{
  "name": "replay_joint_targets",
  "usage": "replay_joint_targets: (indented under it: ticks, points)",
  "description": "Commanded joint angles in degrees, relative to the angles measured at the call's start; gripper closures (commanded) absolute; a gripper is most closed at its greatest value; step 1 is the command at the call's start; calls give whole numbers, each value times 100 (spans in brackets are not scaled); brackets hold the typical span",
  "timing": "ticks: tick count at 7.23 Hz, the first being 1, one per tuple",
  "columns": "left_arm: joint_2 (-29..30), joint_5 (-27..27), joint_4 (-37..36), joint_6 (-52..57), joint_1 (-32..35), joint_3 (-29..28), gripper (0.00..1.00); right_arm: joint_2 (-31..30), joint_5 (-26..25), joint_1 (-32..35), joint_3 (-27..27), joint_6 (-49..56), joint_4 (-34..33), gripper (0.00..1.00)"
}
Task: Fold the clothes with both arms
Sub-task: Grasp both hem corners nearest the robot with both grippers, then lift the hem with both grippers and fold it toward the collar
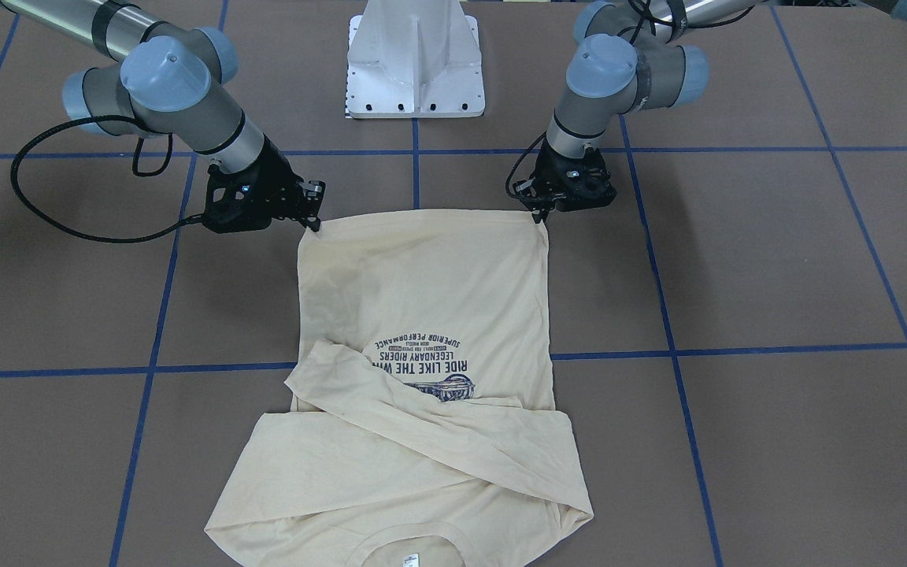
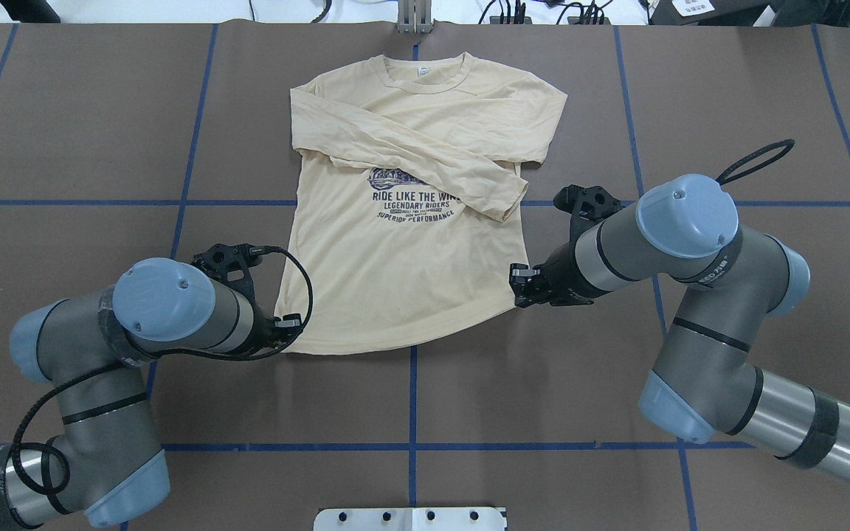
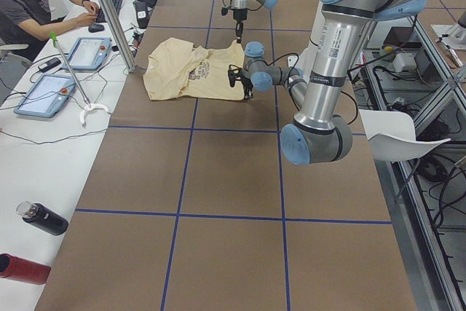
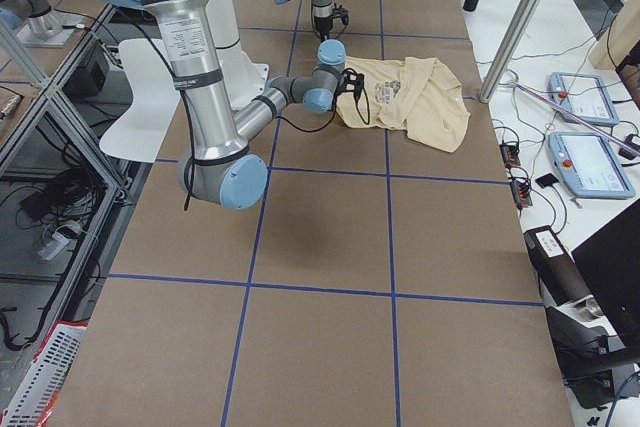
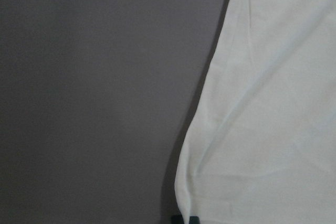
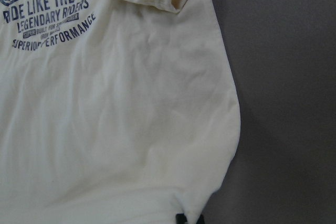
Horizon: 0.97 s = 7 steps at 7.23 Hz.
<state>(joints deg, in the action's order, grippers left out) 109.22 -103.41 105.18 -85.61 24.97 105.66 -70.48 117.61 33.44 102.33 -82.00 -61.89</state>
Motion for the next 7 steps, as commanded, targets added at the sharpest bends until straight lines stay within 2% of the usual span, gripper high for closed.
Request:
replay_joint_targets:
  ticks: [1, 3, 5, 6, 7]
  points:
    - [-59, -12, -138, 0, 43, 409, 100, -36, 139, 48, 84, -9, -8, 100]
    - [-155, -47, -216, 35, 26, 655, 100, -202, 175, 58, 251, -113, -8, 100]
    - [-384, -170, -716, 255, -71, 1305, 100, -640, 795, 49, 759, -351, 1, 100]
    - [-393, -170, -848, 255, -350, 1403, 100, -939, 1103, -47, 1110, -595, 10, 100]
    - [-393, -170, -919, 246, -666, 1465, 100, -1072, 1516, -170, 1235, -650, 10, 100]
